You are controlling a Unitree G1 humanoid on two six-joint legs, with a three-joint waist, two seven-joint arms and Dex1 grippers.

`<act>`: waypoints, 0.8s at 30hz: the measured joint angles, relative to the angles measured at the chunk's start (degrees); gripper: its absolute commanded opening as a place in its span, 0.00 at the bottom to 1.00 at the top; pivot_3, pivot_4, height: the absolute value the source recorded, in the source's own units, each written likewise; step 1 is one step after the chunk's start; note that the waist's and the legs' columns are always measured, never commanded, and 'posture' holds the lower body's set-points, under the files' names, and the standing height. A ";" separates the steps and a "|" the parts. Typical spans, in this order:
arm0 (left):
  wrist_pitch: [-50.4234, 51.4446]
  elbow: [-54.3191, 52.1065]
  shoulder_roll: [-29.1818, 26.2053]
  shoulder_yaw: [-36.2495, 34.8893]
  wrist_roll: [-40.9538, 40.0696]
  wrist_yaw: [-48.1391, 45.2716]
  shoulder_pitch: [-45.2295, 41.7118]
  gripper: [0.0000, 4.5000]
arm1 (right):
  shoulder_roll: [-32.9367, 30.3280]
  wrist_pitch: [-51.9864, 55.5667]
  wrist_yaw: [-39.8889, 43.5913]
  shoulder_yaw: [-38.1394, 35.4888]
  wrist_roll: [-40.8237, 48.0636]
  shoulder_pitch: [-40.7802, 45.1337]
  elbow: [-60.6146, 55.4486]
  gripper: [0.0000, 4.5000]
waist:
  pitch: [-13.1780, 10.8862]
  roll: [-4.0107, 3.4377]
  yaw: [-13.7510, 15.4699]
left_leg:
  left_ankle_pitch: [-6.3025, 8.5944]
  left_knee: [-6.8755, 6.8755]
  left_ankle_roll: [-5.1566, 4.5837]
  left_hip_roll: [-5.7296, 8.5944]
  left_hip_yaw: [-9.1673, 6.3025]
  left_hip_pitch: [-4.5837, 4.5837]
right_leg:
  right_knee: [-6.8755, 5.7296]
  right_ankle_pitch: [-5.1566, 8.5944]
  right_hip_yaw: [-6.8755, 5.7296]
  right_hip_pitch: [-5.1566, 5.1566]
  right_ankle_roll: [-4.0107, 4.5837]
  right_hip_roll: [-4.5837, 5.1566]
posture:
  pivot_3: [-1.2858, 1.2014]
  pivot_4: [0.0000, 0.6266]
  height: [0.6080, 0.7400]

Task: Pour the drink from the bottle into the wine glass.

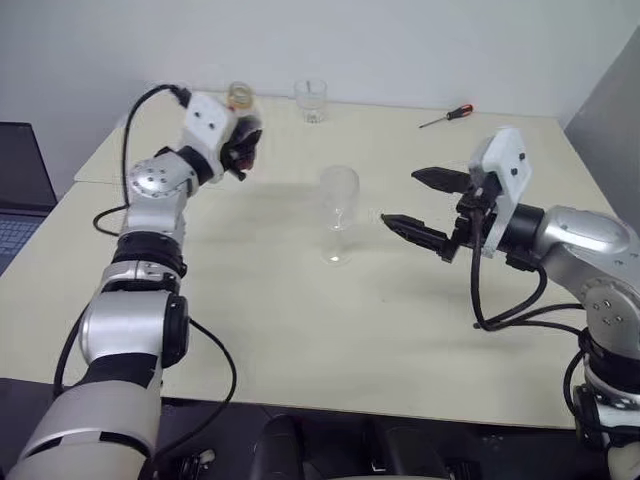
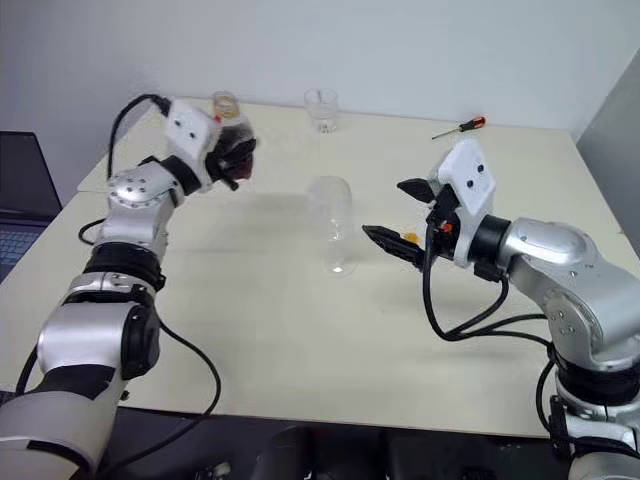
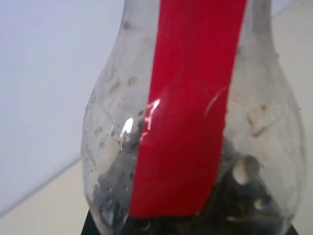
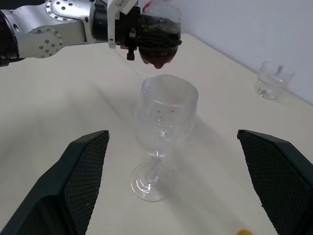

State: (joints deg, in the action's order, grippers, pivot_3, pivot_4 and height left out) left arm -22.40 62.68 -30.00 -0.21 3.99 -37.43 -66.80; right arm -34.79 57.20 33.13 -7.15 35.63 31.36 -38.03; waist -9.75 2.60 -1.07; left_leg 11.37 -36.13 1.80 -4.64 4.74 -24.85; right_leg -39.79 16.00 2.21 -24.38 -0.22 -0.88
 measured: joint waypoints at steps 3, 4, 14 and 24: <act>-4.09 0.92 0.19 3.06 3.55 0.69 -2.14 0.28 | 0.59 -0.87 -1.53 -0.12 0.54 -4.42 -3.76 1.00 | 0.00 0.00 -0.63 | 0.00 0.01 0.00 0.00 -0.01 0.01 | -0.02 0.00 0.03 -0.01 -0.01 -0.02 | 0.52 0.24 1.00; -5.64 1.03 0.18 4.26 4.83 1.00 -2.89 0.28 | 1.04 -1.12 -2.04 -0.10 0.99 -5.71 -4.93 1.00 | 0.00 0.00 -0.76 | 0.00 0.01 0.00 0.01 -0.02 0.01 | -0.02 0.01 0.02 0.00 -0.01 -0.02 | 0.52 0.24 1.00; -18.16 4.89 -1.71 14.25 18.36 8.07 -5.38 0.28 | 6.03 -3.83 -8.00 1.67 2.69 -11.39 -7.80 1.00 | 0.00 0.00 -0.66 | 0.00 -0.05 0.00 0.04 -0.01 0.06 | -0.12 0.12 0.04 0.02 -0.21 0.01 | 0.52 0.24 1.00; -22.14 5.92 -3.80 20.48 27.39 15.44 -7.61 0.28 | 5.85 -7.62 -8.63 3.15 1.28 -12.18 -6.92 1.00 | 0.00 0.00 -0.69 | 0.00 -0.06 0.00 0.05 0.00 0.05 | -0.12 0.11 0.03 0.02 -0.21 0.02 | 0.52 0.24 1.00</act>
State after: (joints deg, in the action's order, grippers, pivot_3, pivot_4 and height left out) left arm -44.53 68.60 -33.81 20.27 31.38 -21.99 -74.40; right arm -28.94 49.58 24.50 -4.00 36.90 19.18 -44.95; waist -9.75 2.61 -1.75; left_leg 11.37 -36.19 1.80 -4.59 4.74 -24.80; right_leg -39.91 16.11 2.24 -24.36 -0.43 -0.86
